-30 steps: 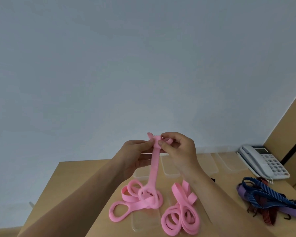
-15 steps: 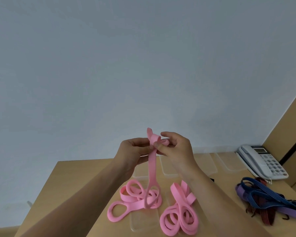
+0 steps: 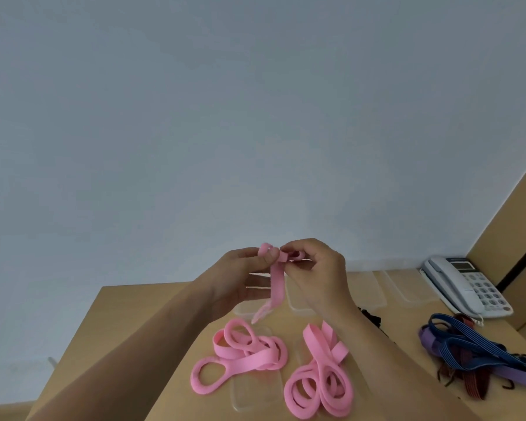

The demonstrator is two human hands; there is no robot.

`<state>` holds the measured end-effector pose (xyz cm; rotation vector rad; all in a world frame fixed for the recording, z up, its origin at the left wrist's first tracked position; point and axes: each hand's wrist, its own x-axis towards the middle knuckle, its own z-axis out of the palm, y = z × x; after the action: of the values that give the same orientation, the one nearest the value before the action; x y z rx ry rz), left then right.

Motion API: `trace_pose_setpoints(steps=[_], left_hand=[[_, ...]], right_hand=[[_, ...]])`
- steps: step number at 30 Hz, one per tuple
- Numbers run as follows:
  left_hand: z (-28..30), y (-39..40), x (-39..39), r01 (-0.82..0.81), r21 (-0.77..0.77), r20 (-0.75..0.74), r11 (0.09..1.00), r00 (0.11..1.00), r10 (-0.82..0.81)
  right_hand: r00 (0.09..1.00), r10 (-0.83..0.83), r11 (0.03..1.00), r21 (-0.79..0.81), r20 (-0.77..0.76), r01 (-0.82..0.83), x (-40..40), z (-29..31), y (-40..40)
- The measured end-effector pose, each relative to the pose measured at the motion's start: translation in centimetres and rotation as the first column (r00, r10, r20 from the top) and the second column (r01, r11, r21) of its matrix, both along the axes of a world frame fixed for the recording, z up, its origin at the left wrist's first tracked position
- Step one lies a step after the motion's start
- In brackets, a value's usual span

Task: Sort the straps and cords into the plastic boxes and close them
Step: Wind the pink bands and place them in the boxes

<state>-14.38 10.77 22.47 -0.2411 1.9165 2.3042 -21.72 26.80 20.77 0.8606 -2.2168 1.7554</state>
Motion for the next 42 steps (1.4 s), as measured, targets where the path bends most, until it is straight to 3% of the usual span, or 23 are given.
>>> trace_pose_setpoints(steps=[3, 8, 12, 15, 18, 20, 24, 30, 37, 42], left_hand=[[0.2, 0.1, -0.1, -0.015, 0.106, -0.027, 0.994, 0.999, 0.018], [-0.2, 0.2, -0.1, -0.074, 0.093, -0.03, 0.993, 0.997, 0.077], [-0.3, 0.2, -0.1, -0.187, 0.095, -0.016, 0.978, 0.982, 0.189], [-0.2, 0.2, 0.0, -0.19, 0.106, -0.026, 0.976, 0.981, 0.193], [0.1, 0.3, 0.1, -0.213, 0.066, -0.048, 0.975, 0.975, 0.216], [0.2, 0.4, 0.1, -0.241, 0.043, -0.05, 0.97, 0.969, 0.243], [-0.1, 0.4, 0.3, -0.203, 0.08, -0.015, 0.976, 0.979, 0.204], [-0.5, 0.3, 0.5, -0.049, -0.034, 0.059, 0.998, 0.997, 0.051], [-0.4, 0.1, 0.5, -0.071, 0.118, 0.089, 0.99, 0.994, 0.061], [-0.5, 0.4, 0.6, -0.116, 0.191, 0.094, 0.975, 0.991, 0.1]], right_hand=[[0.992, 0.023, 0.999, 0.048, -0.128, -0.017, 0.1, -0.1, 0.2], [0.976, 0.083, 0.993, 0.104, -0.203, -0.063, 0.2, 0.2, 0.3], [0.983, 0.179, 0.983, 0.036, -0.036, -0.178, 0.3, 0.3, 0.8], [0.984, 0.123, 0.992, -0.012, 0.126, -0.122, 0.2, 0.4, 0.6], [0.936, 0.147, 0.987, 0.013, 0.321, -0.16, -0.2, 0.8, 0.4], [0.911, 0.208, 0.976, -0.01, 0.357, -0.219, -0.2, 1.0, 0.4], [0.918, 0.231, 0.973, -0.091, 0.323, -0.213, 0.0, 1.3, 0.5], [0.958, 0.138, 0.99, -0.074, 0.252, -0.123, -0.1, 0.6, 0.4], [0.973, 0.157, 0.981, -0.142, 0.171, -0.133, 0.7, 0.2, 0.8], [0.991, 0.116, 0.99, -0.085, 0.065, -0.111, 1.0, -0.2, 0.7]])
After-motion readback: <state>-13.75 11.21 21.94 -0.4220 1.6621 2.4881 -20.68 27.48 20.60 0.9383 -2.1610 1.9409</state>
